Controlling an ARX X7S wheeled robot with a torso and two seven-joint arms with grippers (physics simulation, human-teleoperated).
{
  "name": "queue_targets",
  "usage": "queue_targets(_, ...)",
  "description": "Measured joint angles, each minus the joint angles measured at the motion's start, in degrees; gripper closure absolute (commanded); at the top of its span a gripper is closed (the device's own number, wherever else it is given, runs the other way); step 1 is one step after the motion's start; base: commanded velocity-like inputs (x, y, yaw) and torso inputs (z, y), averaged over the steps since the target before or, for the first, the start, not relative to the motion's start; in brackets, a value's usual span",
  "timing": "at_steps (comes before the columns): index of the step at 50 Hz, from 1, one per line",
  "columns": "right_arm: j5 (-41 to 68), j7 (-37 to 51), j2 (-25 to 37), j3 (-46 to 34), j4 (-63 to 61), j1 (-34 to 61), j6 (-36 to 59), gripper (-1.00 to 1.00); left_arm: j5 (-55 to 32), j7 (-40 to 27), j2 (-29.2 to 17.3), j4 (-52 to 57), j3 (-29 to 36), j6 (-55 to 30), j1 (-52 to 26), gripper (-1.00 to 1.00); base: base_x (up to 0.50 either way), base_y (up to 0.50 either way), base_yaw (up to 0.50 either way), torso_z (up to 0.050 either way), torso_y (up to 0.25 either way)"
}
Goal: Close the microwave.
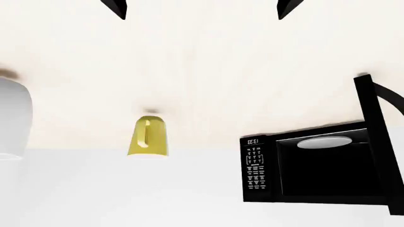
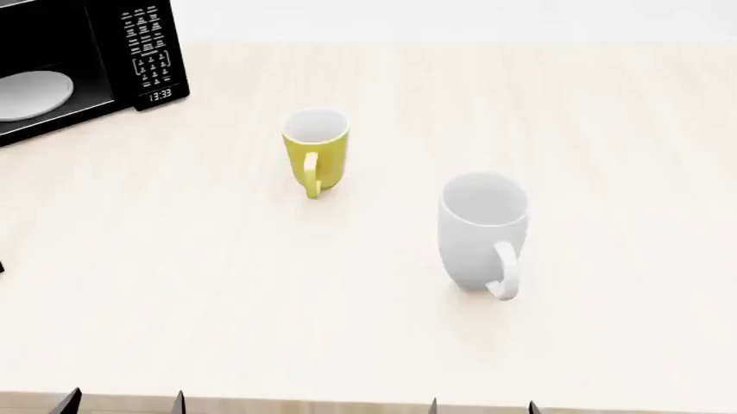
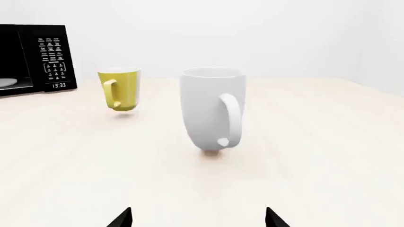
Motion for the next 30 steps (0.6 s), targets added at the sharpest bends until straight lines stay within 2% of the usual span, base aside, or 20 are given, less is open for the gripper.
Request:
queue_targets(22,2.51,3.5,2.79,-3.4,0.0,0.01,-0.63,-1.0,-2.48,-3.3,-2.6,0.57,2.95,-0.12,0.19,-1.0,0.0,0.0,0.0,0.0,0.0)
queue_targets(30,-0.17,6.48,4.39,-3.88,-7.94,-1.1,-8.39,-1.0,-0.46,-5.51,-4.47,10.59,3.65,2.47,2.24,-1.0,0.0,0.0,0.0,0.0,0.0)
